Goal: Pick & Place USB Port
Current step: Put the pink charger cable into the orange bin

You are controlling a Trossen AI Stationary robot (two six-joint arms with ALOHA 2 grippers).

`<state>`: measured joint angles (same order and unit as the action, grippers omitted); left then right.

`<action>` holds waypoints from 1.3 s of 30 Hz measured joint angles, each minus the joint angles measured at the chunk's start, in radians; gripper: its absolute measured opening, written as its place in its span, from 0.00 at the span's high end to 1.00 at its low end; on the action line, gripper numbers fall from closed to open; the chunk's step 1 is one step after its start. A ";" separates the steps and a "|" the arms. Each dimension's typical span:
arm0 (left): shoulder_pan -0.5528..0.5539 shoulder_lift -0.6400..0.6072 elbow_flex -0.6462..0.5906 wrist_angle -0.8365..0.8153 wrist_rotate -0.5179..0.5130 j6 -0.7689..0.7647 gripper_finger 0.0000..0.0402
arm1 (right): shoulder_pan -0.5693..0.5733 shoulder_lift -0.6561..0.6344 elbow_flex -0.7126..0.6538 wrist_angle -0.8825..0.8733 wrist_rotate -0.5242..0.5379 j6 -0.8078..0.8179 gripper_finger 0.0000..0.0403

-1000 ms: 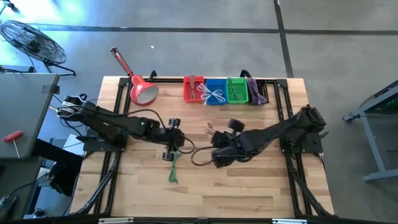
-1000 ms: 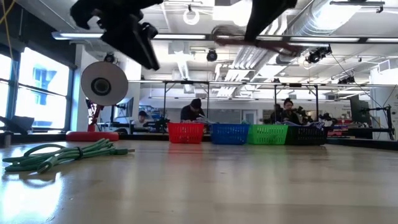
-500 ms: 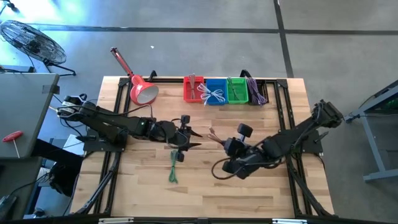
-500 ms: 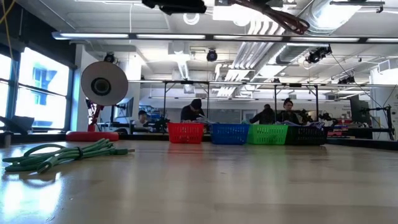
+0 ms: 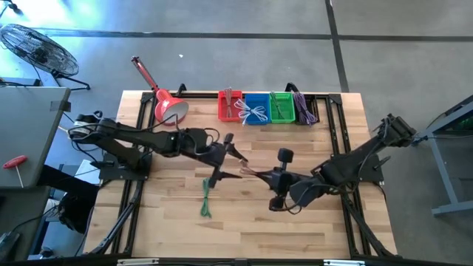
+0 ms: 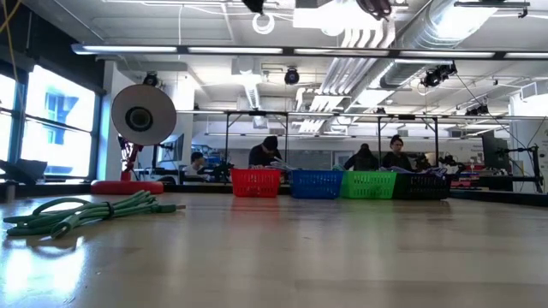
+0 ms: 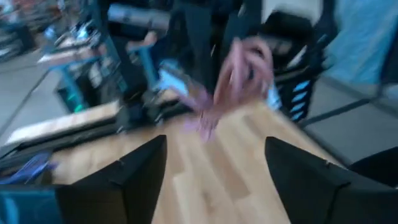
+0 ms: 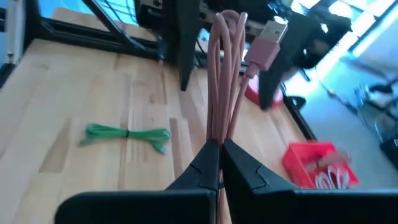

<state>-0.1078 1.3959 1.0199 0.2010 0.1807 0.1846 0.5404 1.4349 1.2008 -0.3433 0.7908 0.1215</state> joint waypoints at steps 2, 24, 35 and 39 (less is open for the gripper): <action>-0.001 0.013 0.000 0.042 0.046 -0.009 0.31 | -0.012 0.000 -0.007 0.048 -0.028 -0.061 1.00; -0.004 0.097 0.000 0.184 -0.052 0.063 0.63 | -0.142 0.024 -0.006 0.112 -0.251 -0.104 1.00; -0.004 0.097 0.000 0.150 -0.068 0.093 0.84 | -0.138 0.024 -0.006 0.074 -0.265 -0.059 1.00; -0.004 0.097 0.001 0.148 -0.068 0.089 0.84 | -0.130 0.020 -0.006 0.067 -0.261 -0.031 0.97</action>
<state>-0.1120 1.4929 1.0206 0.3489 0.1131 0.2735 0.4100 1.4546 1.1951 -0.2765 0.5293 0.0904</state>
